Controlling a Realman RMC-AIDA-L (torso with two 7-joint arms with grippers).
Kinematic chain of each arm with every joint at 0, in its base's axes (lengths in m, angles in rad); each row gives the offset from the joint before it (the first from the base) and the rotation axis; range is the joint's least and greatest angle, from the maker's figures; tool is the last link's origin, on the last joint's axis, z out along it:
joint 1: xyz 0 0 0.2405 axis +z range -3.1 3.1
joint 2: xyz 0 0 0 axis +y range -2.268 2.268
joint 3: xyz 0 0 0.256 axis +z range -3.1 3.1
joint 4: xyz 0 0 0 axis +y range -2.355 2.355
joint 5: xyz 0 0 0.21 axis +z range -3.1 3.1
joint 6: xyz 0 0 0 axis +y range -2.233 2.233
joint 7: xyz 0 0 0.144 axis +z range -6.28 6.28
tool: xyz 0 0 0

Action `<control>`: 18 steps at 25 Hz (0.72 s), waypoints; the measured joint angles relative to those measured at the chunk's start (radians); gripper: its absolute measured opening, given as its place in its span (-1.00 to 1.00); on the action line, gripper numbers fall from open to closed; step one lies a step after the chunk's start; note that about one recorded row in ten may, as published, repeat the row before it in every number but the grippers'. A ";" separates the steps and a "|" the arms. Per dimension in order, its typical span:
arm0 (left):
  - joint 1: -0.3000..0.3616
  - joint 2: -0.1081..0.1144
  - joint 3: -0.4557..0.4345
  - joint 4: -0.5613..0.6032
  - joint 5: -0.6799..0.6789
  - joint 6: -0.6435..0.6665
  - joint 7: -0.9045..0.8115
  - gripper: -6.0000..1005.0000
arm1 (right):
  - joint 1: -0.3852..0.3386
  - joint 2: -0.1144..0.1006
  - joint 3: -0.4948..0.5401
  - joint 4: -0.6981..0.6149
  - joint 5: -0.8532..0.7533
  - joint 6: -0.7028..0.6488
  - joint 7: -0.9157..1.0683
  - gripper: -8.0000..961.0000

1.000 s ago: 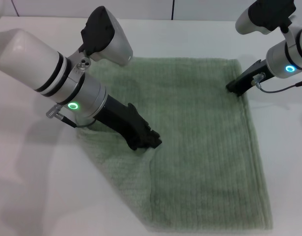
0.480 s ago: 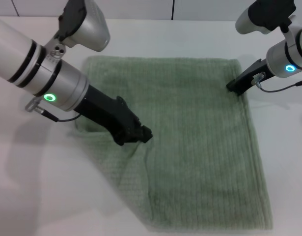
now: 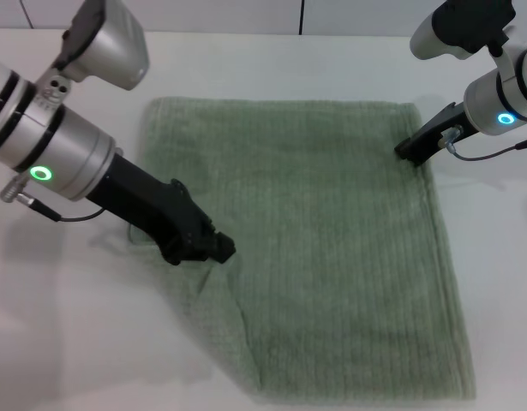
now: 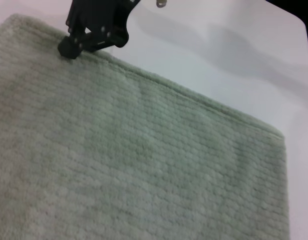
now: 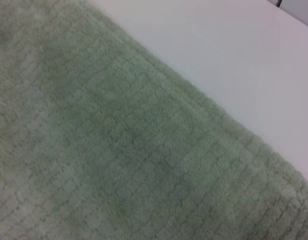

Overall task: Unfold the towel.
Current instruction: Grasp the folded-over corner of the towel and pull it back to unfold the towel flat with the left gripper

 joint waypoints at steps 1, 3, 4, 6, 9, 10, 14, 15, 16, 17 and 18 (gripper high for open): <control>0.001 0.001 -0.004 0.002 0.000 0.008 0.001 -0.94 | 0.000 0.000 0.000 0.000 0.000 0.000 0.000 -0.98; 0.004 0.008 -0.021 0.005 0.000 0.030 0.001 -0.94 | 0.000 0.000 -0.001 0.000 0.000 0.000 0.000 -0.98; 0.004 0.012 -0.030 0.006 0.000 0.042 0.001 -0.94 | 0.001 0.000 -0.002 0.000 0.000 0.000 0.000 -0.98; 0.004 0.018 -0.038 0.007 0.002 0.061 0.000 -0.94 | 0.001 0.000 -0.003 0.000 0.000 0.000 0.000 -0.98; 0.004 0.024 -0.041 0.008 0.021 0.079 -0.003 -0.94 | 0.002 0.000 -0.003 0.000 0.000 0.000 0.000 -0.98; 0.004 0.025 -0.043 0.008 0.028 0.083 -0.003 -0.94 | 0.002 0.000 -0.003 0.000 0.000 0.000 0.000 -0.98; -0.002 0.026 -0.065 0.009 0.073 0.112 -0.018 -0.94 | 0.003 0.001 -0.003 0.000 0.000 0.000 0.000 -0.98; -0.003 0.026 -0.069 0.011 0.086 0.117 -0.024 -0.94 | 0.004 0.001 -0.003 0.000 0.000 0.000 0.000 -0.98; -0.004 0.026 -0.072 0.013 0.097 0.120 -0.030 -0.94 | 0.004 0.001 -0.003 0.000 0.000 0.000 0.000 -0.98; -0.003 0.026 -0.074 0.015 0.108 0.122 -0.038 -0.94 | 0.005 0.002 -0.003 0.000 0.000 0.000 0.000 -0.98; -0.003 0.026 -0.075 0.017 0.116 0.124 -0.043 -0.94 | 0.005 0.002 -0.003 0.000 0.000 0.000 0.000 -0.98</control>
